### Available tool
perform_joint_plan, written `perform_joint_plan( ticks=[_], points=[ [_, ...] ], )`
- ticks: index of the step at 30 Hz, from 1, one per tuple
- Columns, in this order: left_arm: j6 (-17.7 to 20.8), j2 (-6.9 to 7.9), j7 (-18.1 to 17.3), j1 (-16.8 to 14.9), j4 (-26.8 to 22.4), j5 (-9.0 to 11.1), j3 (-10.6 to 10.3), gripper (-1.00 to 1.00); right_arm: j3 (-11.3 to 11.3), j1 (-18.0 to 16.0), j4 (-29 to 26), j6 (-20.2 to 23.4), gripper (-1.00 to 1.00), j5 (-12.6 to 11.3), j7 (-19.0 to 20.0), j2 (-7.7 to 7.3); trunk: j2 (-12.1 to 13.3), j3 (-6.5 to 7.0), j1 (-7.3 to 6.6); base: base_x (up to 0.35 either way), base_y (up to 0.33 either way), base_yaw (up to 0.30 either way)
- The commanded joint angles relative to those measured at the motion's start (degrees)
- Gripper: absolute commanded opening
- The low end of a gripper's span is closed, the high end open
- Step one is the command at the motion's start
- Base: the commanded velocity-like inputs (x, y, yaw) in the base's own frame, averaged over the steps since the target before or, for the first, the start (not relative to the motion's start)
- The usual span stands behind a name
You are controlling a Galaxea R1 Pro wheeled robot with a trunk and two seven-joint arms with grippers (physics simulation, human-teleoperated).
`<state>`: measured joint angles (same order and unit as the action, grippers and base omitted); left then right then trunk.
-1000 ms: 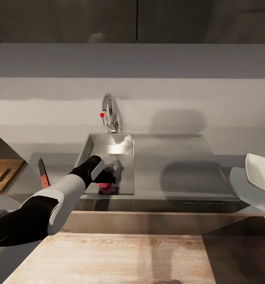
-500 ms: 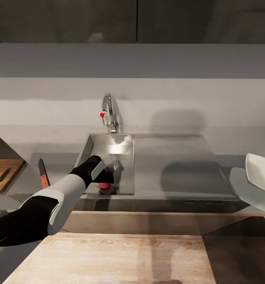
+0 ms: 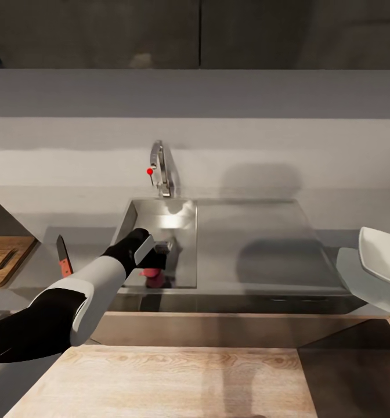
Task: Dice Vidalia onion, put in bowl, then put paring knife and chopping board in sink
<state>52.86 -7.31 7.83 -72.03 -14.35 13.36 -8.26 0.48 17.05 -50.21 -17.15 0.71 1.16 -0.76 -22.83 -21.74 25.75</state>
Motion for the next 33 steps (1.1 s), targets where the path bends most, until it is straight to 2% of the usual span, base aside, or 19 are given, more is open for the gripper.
perform_joint_plan(
  ticks=[1, 5, 11, 21, 22, 23, 26, 28, 33],
  points=[
    [0.3, 0.01, 0.4, 0.0, -0.4, 0.6, -0.3, -1.0, 0.0, 0.0, -0.1, -0.1, 1.0, 0.1, 0.1, -0.03, -0.1, 0.01, 0.04, 0.0, 0.0, -0.051],
    [0.6, 0.01, 0.4, 0.0, -3.1, 0.6, -0.2, -1.0, 0.0, 0.0, -0.1, -0.1, 1.0, 0.1, 0.1, -0.03, -0.1, 0.37, 0.04, 0.0, 0.0, -0.021],
    [4.3, 0.01, 0.5, 0.0, -12.2, 0.6, -0.3, -1.0, 0.0, 0.0, -0.1, -0.1, 1.0, 0.1, 0.1, -0.03, -0.1, 0.9, 0.04, 0.0, 0.0, -0.003],
    [5.0, 0.13, 0.5, 0.9, -21.4, 0.6, -0.4, -1.0, 0.0, 0.0, -0.1, -0.1, 1.0, 0.2, 0.1, -0.03, -0.1, 1.8, 0.04, 0.0, 0.0, 0.0],
    [5.0, 0.3, 0.5, 2.7, -25.0, 0.6, -0.4, -1.0, 0.0, 0.0, -0.1, -0.1, 1.0, 0.2, 0.1, -0.03, -0.1, 1.89, 0.04, 0.0, 0.0, 0.0],
    [5.0, 0.4, 0.5, 3.2, -26.2, 0.6, -0.4, -1.0, 0.0, 0.0, -0.1, -0.1, 1.0, 0.2, 0.1, -0.03, -0.1, 1.98, 0.04, 0.0, 0.0, 0.0],
    [5.1, 0.77, 0.5, 7.0, -34.2, 0.6, -0.4, -1.0, 0.0, 0.0, 0.0, -0.1, 1.0, 0.2, 0.1, -0.03, -0.1, 2.25, 0.04, 0.0, 0.0, 0.0],
    [5.1, 1.22, 0.5, 10.9, -41.8, 0.6, -0.4, -1.0, 0.0, 0.0, 0.0, -0.1, 1.0, 0.2, 0.1, -0.03, -0.1, 2.43, 0.04, 0.0, 0.0, 0.0],
    [5.0, 2.18, 0.4, 18.9, -55.1, 0.4, -0.4, -1.0, 0.0, 0.0, 0.0, -0.1, 1.0, 0.2, 0.1, -0.03, -0.1, 2.88, 0.04, 0.0, 0.0, 0.0]
  ],
)
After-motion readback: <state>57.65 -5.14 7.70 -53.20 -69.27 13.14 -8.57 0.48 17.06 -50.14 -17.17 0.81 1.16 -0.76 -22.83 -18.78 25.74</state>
